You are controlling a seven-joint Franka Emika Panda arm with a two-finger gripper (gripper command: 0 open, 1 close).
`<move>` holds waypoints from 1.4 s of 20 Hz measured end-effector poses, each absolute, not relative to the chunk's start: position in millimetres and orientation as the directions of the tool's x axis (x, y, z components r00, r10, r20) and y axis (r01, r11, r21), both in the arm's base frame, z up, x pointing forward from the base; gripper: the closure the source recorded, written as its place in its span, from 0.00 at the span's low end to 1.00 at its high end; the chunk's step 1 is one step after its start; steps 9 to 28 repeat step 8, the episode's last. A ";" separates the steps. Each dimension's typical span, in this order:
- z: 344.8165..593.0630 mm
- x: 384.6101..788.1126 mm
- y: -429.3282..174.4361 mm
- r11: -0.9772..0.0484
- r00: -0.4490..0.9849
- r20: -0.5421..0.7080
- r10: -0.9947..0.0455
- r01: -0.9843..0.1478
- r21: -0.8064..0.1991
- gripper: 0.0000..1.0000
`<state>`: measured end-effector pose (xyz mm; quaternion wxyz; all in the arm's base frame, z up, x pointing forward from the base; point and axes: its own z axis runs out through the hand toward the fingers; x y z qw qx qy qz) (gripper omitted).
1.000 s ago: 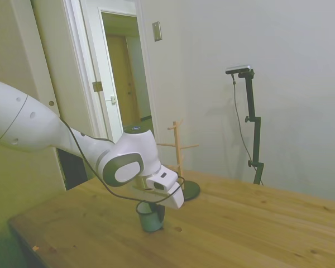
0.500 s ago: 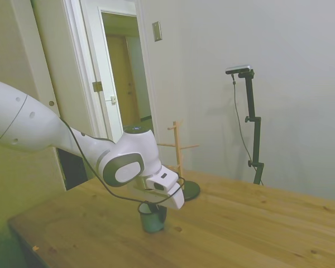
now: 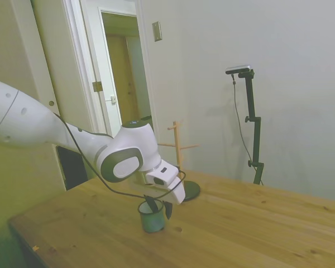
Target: Unload the mug
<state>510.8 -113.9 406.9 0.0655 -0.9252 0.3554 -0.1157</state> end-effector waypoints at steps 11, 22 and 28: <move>480.1 504.3 -66.8 -0.752 0.735 0.172 -0.656 -0.619 -0.225 0.00; 480.1 504.3 -66.8 -0.752 0.735 0.172 -0.656 -0.619 -0.225 0.00; 480.1 504.3 -66.8 -0.752 0.735 0.172 -0.656 -0.619 -0.225 0.00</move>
